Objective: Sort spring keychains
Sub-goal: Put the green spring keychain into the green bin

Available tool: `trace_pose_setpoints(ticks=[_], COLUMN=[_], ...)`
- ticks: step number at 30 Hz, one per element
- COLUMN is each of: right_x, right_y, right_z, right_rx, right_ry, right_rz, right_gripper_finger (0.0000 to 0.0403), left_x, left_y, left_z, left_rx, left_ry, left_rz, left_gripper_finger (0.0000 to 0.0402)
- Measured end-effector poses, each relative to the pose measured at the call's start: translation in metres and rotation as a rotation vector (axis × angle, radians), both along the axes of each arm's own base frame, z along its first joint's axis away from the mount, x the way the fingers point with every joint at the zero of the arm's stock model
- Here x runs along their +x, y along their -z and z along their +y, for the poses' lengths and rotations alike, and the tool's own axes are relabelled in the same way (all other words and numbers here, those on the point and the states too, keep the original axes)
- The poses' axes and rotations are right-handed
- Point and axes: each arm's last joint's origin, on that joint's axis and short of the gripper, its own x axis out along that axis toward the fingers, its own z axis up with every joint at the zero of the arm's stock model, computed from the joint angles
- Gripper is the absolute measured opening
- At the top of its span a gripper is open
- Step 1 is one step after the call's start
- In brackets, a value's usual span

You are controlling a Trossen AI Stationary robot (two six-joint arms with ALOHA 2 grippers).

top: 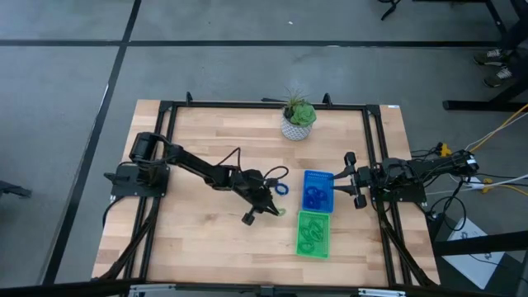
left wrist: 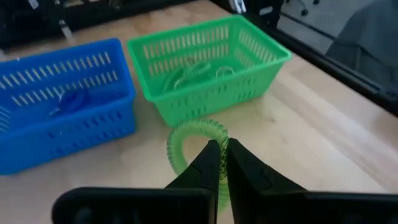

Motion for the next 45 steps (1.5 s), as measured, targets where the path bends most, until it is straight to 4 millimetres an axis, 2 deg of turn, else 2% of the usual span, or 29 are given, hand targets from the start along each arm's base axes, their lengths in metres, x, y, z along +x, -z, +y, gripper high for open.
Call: trace_pose_setpoints(ticks=[19, 33, 37, 45], right_x=[0.0, 0.0, 0.0, 0.0], right_y=[0.0, 0.0, 0.0, 0.0], right_z=[0.0, 0.0, 0.0, 0.0], right_rx=[0.0, 0.0, 0.0, 0.0], right_ry=[0.0, 0.0, 0.0, 0.0], right_rz=[0.0, 0.0, 0.0, 0.0], right_gripper_finger=[0.0136, 0.0136, 0.0136, 0.0136], left_x=[0.027, 0.033, 0.037, 0.062], left_y=[-0.048, -0.065, -0.076, -0.079], left_z=[-0.019, -0.031, -0.038, -0.049], left_rx=[0.017, 0.087, 0.11, 0.146], left_ry=[0.104, 0.166, 0.191, 0.216], left_rz=[-0.139, -0.242, -0.293, -0.356], left_gripper_finger=[0.0006, 0.0006, 0.0005, 0.0005])
